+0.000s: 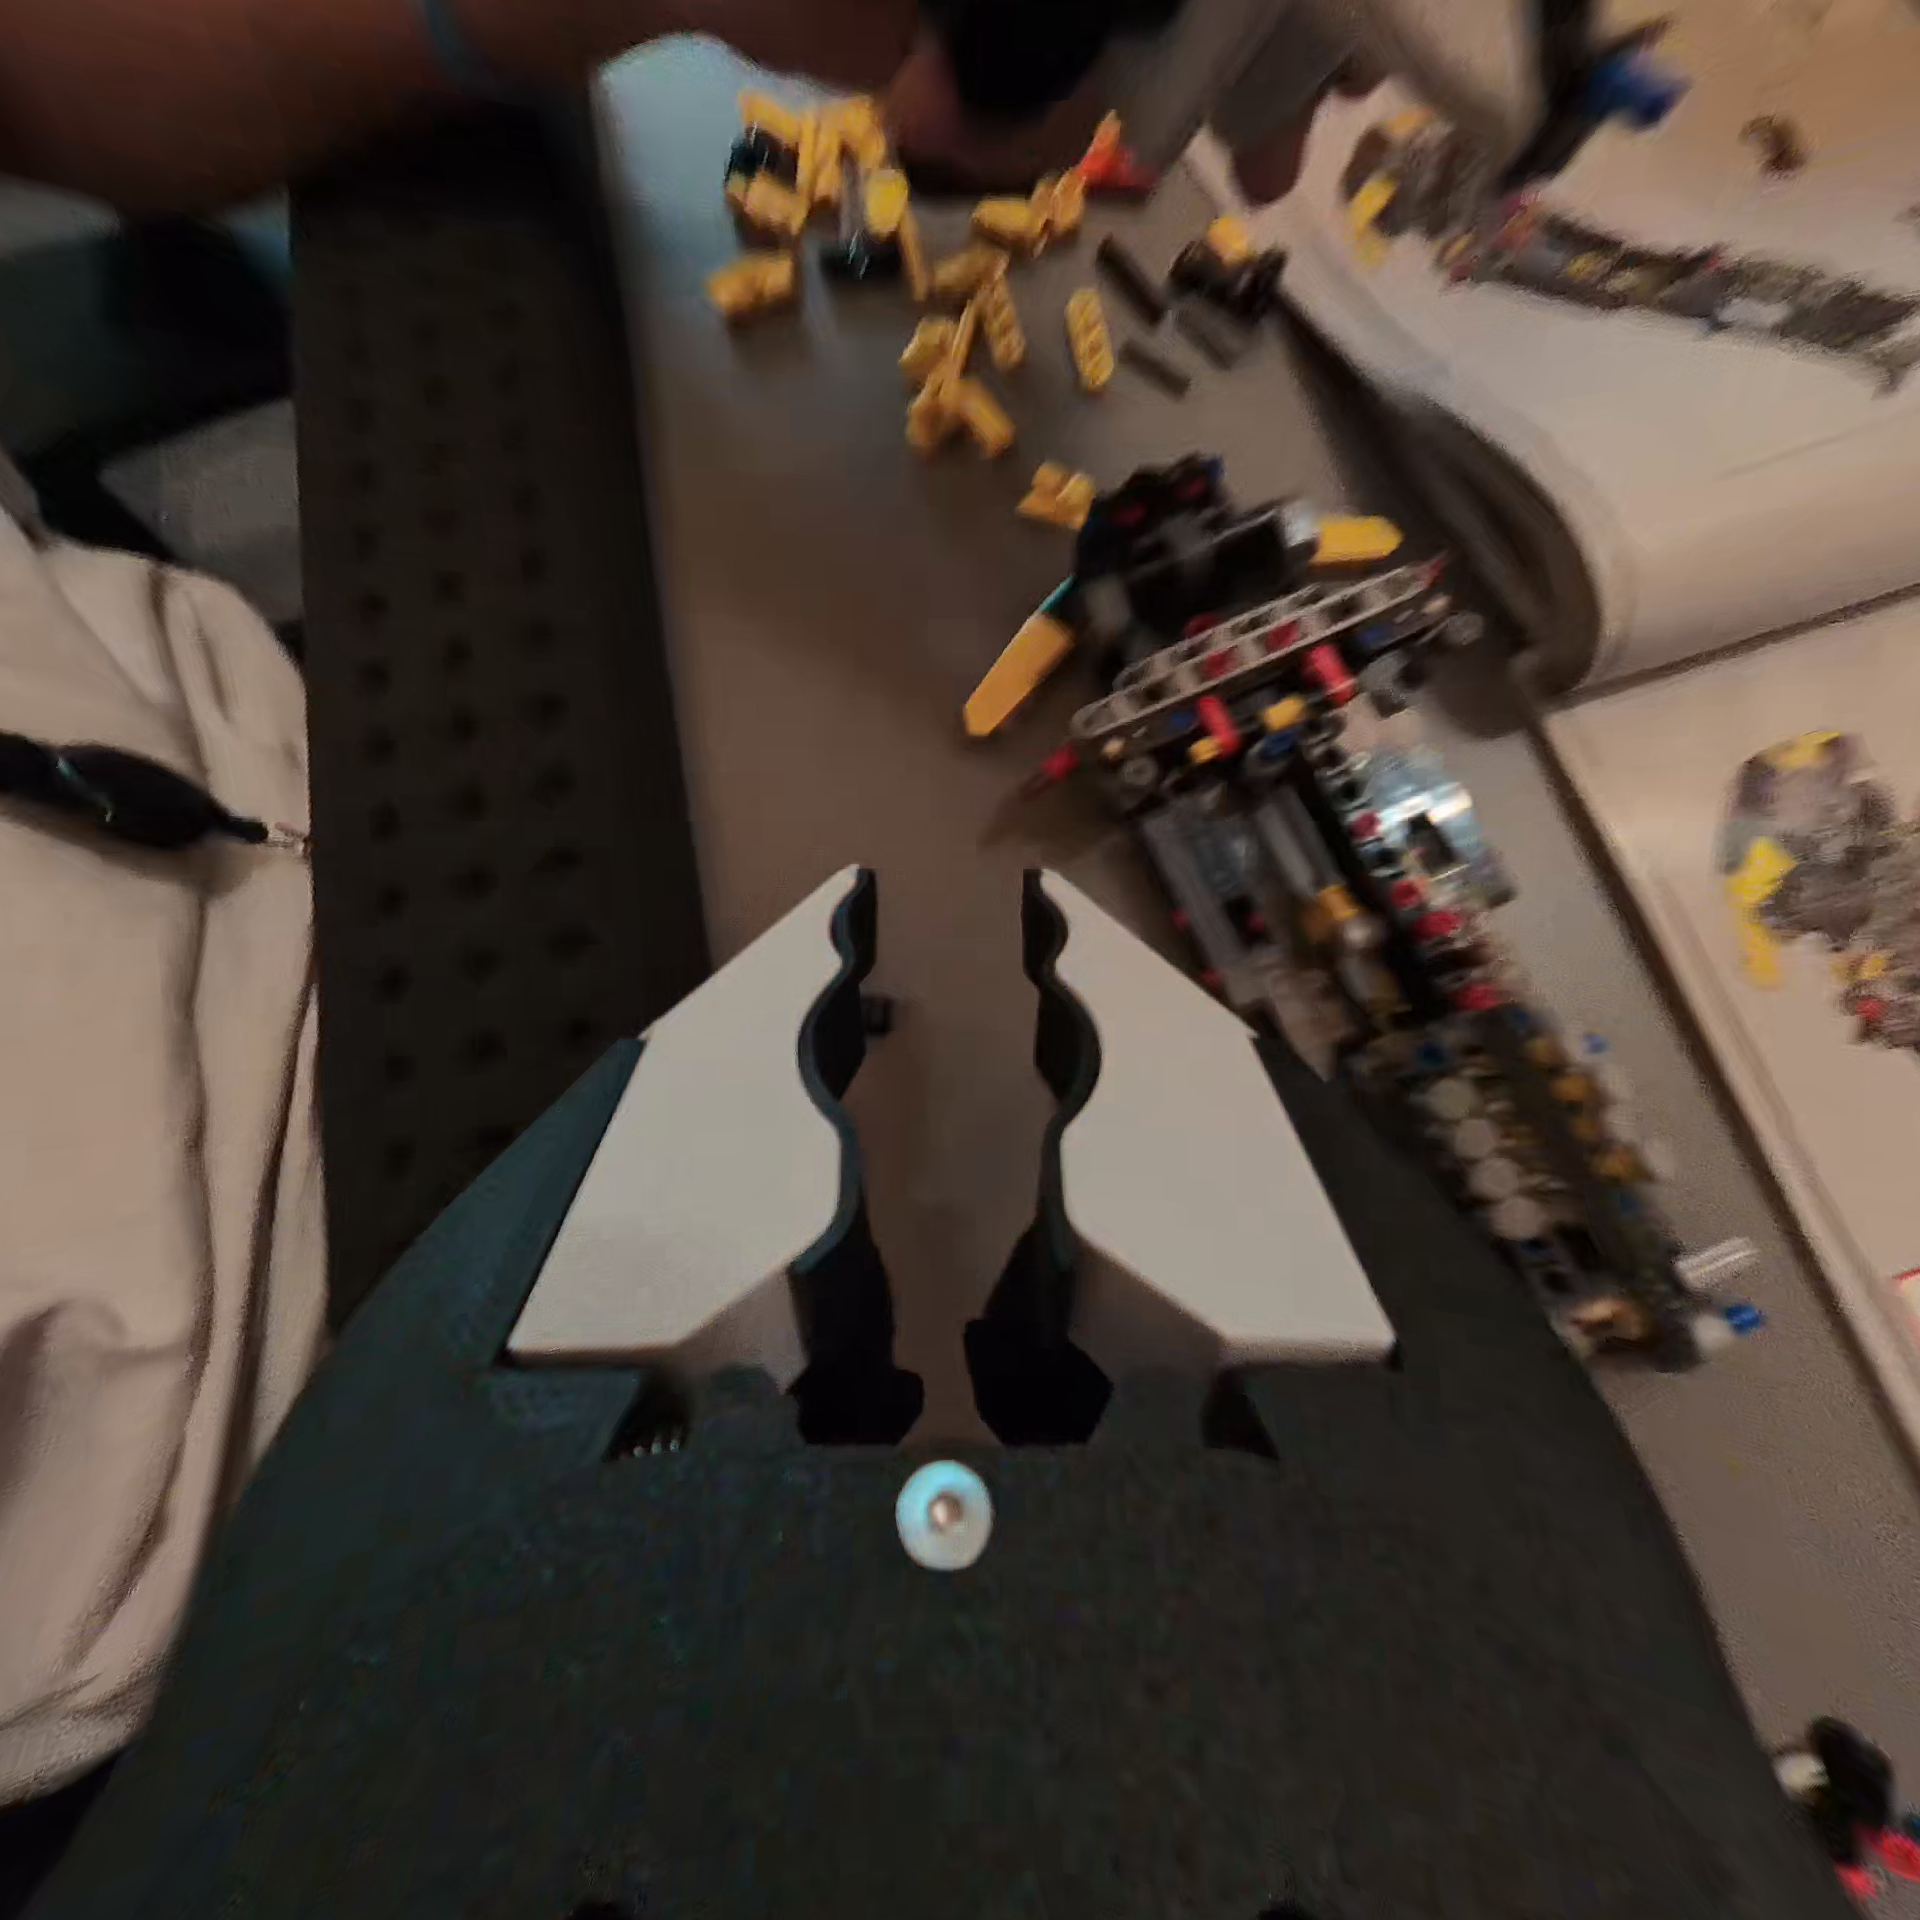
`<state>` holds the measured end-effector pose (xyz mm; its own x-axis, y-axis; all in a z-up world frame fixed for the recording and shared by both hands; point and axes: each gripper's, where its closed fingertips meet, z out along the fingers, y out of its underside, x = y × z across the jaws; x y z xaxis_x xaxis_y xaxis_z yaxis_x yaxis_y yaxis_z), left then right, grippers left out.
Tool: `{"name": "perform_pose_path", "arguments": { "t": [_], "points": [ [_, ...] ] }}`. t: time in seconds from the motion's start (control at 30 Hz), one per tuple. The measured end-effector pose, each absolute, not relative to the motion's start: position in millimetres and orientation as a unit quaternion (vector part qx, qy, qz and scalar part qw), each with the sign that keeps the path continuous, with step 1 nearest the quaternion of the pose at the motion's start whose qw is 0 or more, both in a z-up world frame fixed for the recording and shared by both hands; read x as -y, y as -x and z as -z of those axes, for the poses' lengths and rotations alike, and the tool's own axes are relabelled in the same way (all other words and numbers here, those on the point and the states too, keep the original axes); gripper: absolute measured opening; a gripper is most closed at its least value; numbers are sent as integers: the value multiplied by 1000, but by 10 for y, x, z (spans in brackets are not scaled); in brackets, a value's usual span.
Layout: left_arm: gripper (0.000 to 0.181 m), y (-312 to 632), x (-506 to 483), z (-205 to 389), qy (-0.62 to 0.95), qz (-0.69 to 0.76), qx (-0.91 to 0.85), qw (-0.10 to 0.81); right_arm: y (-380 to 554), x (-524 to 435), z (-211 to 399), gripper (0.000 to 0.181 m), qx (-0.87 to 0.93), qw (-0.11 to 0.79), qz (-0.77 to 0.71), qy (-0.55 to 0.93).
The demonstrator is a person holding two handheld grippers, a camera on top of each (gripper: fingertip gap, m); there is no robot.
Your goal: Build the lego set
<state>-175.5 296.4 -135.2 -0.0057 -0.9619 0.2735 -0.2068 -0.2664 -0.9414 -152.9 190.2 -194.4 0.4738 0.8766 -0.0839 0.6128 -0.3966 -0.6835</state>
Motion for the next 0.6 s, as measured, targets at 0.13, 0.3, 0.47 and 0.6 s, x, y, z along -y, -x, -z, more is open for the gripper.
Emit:
{"name": "perform_pose_path", "arguments": {
  "t": [0.13,0.3,0.47,0.6],
  "points": [
    [5,1734,-2932,1376,606,527,-482,350,1610,-1627,2173,27,477,232,-204,823],
    [6,1721,-2901,1421,607,513,-497,348,1638,-1610,2389,23,501,170,-151,835],
    [6,1719,-2874,1428,603,508,-507,349,1583,-1597,2494,16,518,122,-138,835],
    [6,1724,-2865,1415,603,510,-507,347,1574,-1597,2507,7,528,117,-129,831]
  ]
}}
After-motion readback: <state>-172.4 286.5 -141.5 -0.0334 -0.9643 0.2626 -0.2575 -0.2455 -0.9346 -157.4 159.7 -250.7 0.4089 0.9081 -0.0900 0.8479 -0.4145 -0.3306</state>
